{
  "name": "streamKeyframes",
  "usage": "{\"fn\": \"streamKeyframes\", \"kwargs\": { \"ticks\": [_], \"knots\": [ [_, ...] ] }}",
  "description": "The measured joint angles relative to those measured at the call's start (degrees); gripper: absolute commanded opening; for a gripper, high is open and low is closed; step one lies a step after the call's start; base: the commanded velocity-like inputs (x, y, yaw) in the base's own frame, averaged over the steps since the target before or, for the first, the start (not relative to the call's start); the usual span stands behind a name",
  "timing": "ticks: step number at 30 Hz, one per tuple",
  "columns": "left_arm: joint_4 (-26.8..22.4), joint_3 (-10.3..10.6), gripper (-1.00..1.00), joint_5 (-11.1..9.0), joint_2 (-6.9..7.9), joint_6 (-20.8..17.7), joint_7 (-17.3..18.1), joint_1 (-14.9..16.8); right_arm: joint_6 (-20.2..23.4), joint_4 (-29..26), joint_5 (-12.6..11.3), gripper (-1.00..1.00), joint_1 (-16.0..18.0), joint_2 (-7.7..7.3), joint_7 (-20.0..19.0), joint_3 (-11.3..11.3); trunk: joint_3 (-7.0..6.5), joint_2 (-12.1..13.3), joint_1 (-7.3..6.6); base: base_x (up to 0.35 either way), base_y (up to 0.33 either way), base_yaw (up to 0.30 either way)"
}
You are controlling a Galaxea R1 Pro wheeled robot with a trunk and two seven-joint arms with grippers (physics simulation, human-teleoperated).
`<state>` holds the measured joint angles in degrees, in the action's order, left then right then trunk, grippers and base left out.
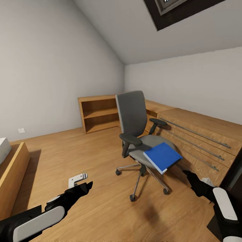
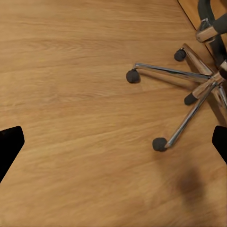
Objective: In the bedroom, organize the workspace by keeping the computer under the desk, ensuring the monitor is on the desk, placing the keyboard on the desk next to the monitor, placing the mouse on the desk next to the keyboard, moving the folder from the swivel chair onto the desk next to the mouse, stacking the notebook on top of the folder with the pen on top of the notebook, and positioning the swivel chair next to the desk.
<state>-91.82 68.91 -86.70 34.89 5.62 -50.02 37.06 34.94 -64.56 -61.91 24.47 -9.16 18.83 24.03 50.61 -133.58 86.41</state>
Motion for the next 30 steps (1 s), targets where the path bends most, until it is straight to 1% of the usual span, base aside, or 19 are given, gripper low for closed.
{"fn": "streamKeyframes", "kwargs": {
  "ticks": [1, 2, 3, 7, 8, 9, 13, 16, 17, 22, 23, 24, 26, 27, 29, 30],
  "knots": [
    [0.02, 0.00, 1.00, 0.00, -0.02, -0.03, 0.01, 0.00, 0.46, 0.30, -0.49, 1.00, 0.00, -0.26, -0.94, -0.02, 0.18, -0.40, 0.22, 0.000, 0.000, 0.000],
    [0.09, 0.00, 1.00, 0.00, -0.06, -0.06, 0.01, 0.00, 1.57, 0.75, -1.22, 1.00, 0.00, -0.63, -3.03, -0.05, 0.36, -0.80, 0.44, 0.000, 0.000, 0.000],
    [0.12, 0.00, 1.00, 0.00, -0.07, -0.08, 0.02, 0.00, 2.26, 0.93, -1.49, 1.00, 0.00, -0.77, -4.20, -0.04, 0.54, -1.20, 0.66, 0.000, 0.000, 0.000],
    [0.17, 0.00, 1.00, -0.01, -0.10, -0.11, 0.02, 0.00, 4.78, 1.36, -2.09, 1.00, 0.01, -1.07, -8.64, 0.00, 1.26, -2.81, 1.54, 0.000, 0.000, 0.000],
    [0.19, 0.00, 1.00, -0.01, -0.10, -0.11, 0.03, 0.00, 5.53, 1.50, -2.22, 1.00, 0.01, -1.13, -10.37, 0.03, 1.44, -3.21, 1.76, 0.000, 0.000, 0.000],
    [0.19, -0.01, 1.00, -0.01, -0.11, -0.12, 0.03, 0.00, 5.82, 1.56, -2.25, 1.00, 0.01, -1.15, -11.06, 0.06, 1.62, -3.61, 1.98, 0.000, 0.000, 0.000],
    [0.20, -0.01, 1.00, -0.01, -0.11, -0.12, 0.03, 0.00, 6.36, 1.86, -2.40, 1.00, 0.01, -1.16, -12.72, 0.35, 2.33, -5.21, 2.86, 0.000, 0.000, 0.000],
    [0.21, -0.01, 1.00, -0.01, -0.12, -0.13, 0.03, 0.00, 6.43, 2.07, -2.97, 1.00, 0.01, -1.10, -13.61, 0.59, 2.87, -6.42, 3.52, 0.000, 0.000, 0.000],
    [0.21, -0.01, 1.00, -0.01, -0.12, -0.13, 0.03, 0.00, 6.46, 2.16, -3.62, 1.00, 0.01, -1.11, -14.00, 0.69, 3.05, -6.82, 3.74, 0.000, 0.000, 0.000],
    [0.21, -0.01, 1.00, -0.01, -0.14, -0.11, 0.03, 0.00, 6.50, 2.12, -4.07, 1.00, 0.01, -1.10, -14.28, 0.59, 3.95, -8.83, 4.83, 0.000, 0.000, 0.000],
    [0.25, -0.01, 1.00, 0.00, -0.14, -0.08, 0.03, 0.00, 6.42, 2.11, -4.98, 1.00, 0.01, -0.97, -14.78, 0.54, 4.13, -9.23, 5.05, 0.000, 0.000, 0.000],
    [0.26, -0.01, 1.00, 0.00, -0.14, -0.07, 0.03, 0.00, 6.41, 2.11, -5.38, 1.00, 0.01, -0.93, -14.96, 0.53, 4.31, -9.61, 5.27, 0.000, 0.000, 0.000],
    [0.28, -0.01, 1.00, 0.00, -0.13, -0.07, 0.03, 0.01, 6.39, 2.11, -6.48, 1.00, 0.01, -0.86, -15.31, 0.52, 4.75, -9.65, 5.33, 0.000, 0.000, 0.000],
    [0.29, -0.01, 1.00, 0.00, -0.14, -0.06, 0.03, 0.01, 6.37, 2.10, -8.10, 1.00, 0.01, -0.80, -15.75, 0.50, 4.97, -9.66, 5.35, 0.000, 0.000, 0.000],
    [0.29, -0.01, 1.00, 0.00, -0.15, -0.06, 0.03, 0.01, 6.36, 2.10, -10.26, 1.00, 0.01, -0.80, -16.28, 0.46, 5.42, -9.69, 5.40, 0.000, 0.000, 0.000],
    [0.30, -0.01, 1.00, 0.00, -0.16, -0.05, 0.03, 0.01, 6.49, 2.08, -14.96, 1.00, 0.01, -0.90, -16.96, 0.34, 5.64, -9.70, 5.43, 0.000, 0.000, 0.000]
  ]
}}
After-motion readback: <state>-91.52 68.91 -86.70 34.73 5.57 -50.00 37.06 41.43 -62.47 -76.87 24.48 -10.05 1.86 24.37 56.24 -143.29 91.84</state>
